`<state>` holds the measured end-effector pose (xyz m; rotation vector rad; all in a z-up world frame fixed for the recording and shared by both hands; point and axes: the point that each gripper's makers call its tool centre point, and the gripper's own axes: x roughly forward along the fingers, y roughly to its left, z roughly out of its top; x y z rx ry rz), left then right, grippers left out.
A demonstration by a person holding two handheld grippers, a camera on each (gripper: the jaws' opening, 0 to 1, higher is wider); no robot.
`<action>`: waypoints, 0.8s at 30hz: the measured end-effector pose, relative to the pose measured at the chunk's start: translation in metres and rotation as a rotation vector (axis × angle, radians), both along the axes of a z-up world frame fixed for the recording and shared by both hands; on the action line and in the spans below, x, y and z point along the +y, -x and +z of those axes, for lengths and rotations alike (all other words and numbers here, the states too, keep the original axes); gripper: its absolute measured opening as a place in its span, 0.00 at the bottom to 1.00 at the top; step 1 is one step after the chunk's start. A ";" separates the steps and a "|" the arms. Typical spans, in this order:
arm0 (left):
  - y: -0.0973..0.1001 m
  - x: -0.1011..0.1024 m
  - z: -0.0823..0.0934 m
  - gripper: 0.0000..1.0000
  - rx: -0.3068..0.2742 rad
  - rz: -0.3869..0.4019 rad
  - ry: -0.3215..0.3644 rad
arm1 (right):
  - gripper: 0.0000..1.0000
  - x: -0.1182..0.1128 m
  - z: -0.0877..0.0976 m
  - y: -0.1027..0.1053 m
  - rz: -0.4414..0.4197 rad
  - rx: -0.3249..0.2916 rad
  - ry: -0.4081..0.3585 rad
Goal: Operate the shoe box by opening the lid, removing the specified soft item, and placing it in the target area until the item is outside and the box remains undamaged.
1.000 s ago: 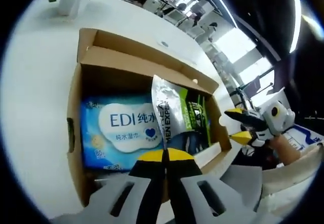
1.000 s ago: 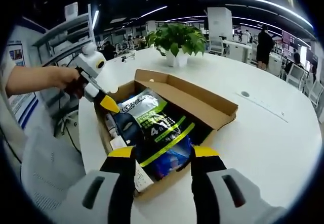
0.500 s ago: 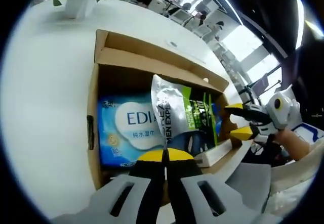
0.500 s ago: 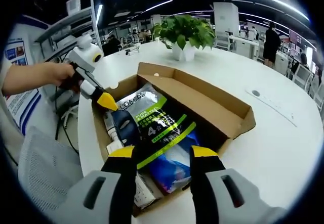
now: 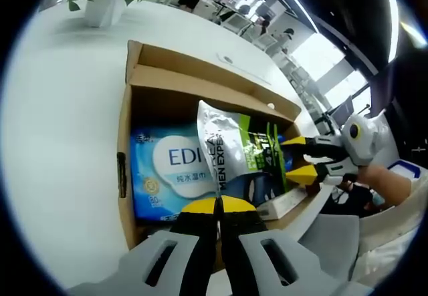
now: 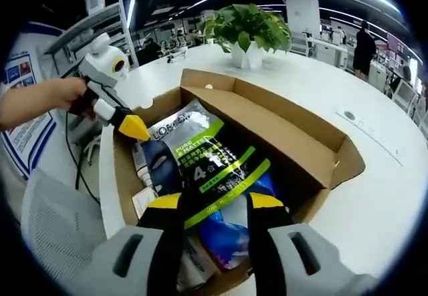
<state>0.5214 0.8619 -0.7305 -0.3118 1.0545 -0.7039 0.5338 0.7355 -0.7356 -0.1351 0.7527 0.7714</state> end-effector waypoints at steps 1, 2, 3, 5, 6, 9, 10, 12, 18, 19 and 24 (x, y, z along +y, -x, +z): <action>0.000 0.000 0.000 0.00 0.000 0.000 0.000 | 0.34 0.001 0.000 0.000 0.001 0.002 0.000; 0.000 0.000 0.000 0.00 -0.002 -0.001 -0.001 | 0.34 0.002 -0.001 0.000 0.002 0.005 0.001; 0.000 0.000 -0.001 0.00 -0.002 -0.001 -0.001 | 0.34 0.003 -0.002 0.000 0.004 0.011 0.004; -0.001 0.000 -0.002 0.00 -0.003 -0.002 0.000 | 0.34 0.004 -0.004 0.000 0.008 0.015 0.008; -0.001 0.000 -0.002 0.00 -0.004 -0.002 0.000 | 0.34 0.006 -0.006 0.000 0.011 0.021 0.012; 0.000 0.000 -0.003 0.00 -0.008 -0.008 0.003 | 0.34 0.009 -0.011 0.000 0.016 0.035 0.024; 0.000 0.000 -0.003 0.00 -0.010 -0.010 0.003 | 0.35 0.009 -0.012 0.000 0.015 0.039 0.025; 0.000 0.000 -0.004 0.00 -0.013 -0.010 0.004 | 0.34 0.009 -0.014 -0.001 0.006 0.053 0.024; 0.000 0.000 -0.004 0.00 -0.021 -0.009 0.018 | 0.30 0.010 -0.012 -0.004 -0.042 0.072 -0.006; 0.000 0.000 -0.004 0.00 -0.022 -0.009 0.019 | 0.28 0.010 -0.011 -0.004 -0.046 0.069 -0.006; 0.000 -0.001 -0.002 0.00 -0.032 -0.007 0.027 | 0.22 0.006 -0.005 -0.007 -0.073 0.051 -0.013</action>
